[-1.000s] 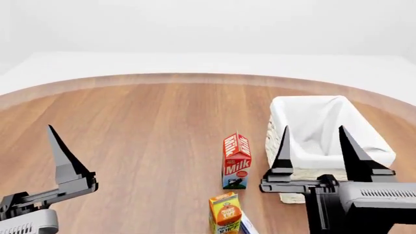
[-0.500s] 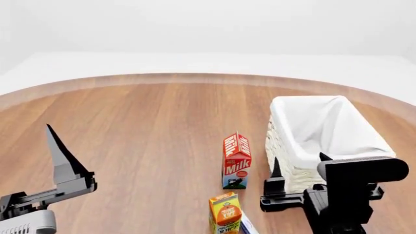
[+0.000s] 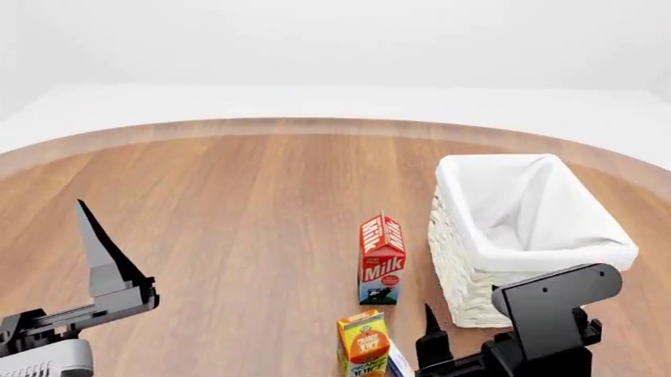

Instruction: Pick up the cream cheese box and the butter, and put them in the basket.

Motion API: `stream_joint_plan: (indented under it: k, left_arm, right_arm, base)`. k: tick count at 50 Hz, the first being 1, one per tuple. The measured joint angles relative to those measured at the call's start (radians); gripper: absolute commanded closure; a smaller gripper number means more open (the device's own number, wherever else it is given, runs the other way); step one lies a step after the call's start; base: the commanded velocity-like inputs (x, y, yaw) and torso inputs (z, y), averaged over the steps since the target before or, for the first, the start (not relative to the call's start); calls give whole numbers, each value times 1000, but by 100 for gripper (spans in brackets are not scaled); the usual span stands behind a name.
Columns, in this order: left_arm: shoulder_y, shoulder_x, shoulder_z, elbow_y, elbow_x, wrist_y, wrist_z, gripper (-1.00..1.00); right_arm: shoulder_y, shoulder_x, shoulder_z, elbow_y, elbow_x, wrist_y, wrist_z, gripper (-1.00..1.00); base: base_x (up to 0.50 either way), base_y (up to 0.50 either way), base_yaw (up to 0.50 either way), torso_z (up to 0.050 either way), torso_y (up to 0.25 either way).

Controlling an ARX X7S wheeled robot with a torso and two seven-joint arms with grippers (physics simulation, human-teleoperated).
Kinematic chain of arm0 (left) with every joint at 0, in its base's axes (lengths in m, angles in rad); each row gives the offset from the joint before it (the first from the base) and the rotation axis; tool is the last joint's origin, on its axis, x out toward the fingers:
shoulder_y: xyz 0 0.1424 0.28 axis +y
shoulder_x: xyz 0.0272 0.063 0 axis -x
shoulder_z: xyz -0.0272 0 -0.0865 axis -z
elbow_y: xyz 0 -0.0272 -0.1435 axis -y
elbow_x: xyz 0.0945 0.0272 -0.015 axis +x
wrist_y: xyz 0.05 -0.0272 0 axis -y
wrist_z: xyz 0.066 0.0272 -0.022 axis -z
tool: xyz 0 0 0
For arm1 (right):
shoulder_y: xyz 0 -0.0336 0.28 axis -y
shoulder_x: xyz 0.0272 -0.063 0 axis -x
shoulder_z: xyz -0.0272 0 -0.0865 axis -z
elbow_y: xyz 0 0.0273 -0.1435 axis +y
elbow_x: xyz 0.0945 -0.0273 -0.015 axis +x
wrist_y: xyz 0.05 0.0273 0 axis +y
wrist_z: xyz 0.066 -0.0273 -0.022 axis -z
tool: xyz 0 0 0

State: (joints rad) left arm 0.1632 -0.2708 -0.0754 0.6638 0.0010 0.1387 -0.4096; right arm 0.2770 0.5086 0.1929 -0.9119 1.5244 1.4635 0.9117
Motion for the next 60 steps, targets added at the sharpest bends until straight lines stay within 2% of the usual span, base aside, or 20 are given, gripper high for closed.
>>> stream_joint_plan:
  k: [22,46,60]
  left_arm:
    - [-2,-8,10,-5,-2,-1,-8,-100]
    - [0,-17,21,1,3,-6,-17,-100]
    - [-1,-20,29,-4,6,-4,-22,-100]
  right_arm:
    - [-5,8,-41,148,119,-52,30,-100]
    - [-92,59,19,186,40,-103,-52,-100]
    - [-135,69,6,210,-57,-124,-119,-100]
  base:
    - [0,0,0,0,0]
    - [0,0,0,0,0]
    - [0,0,0,0,0]
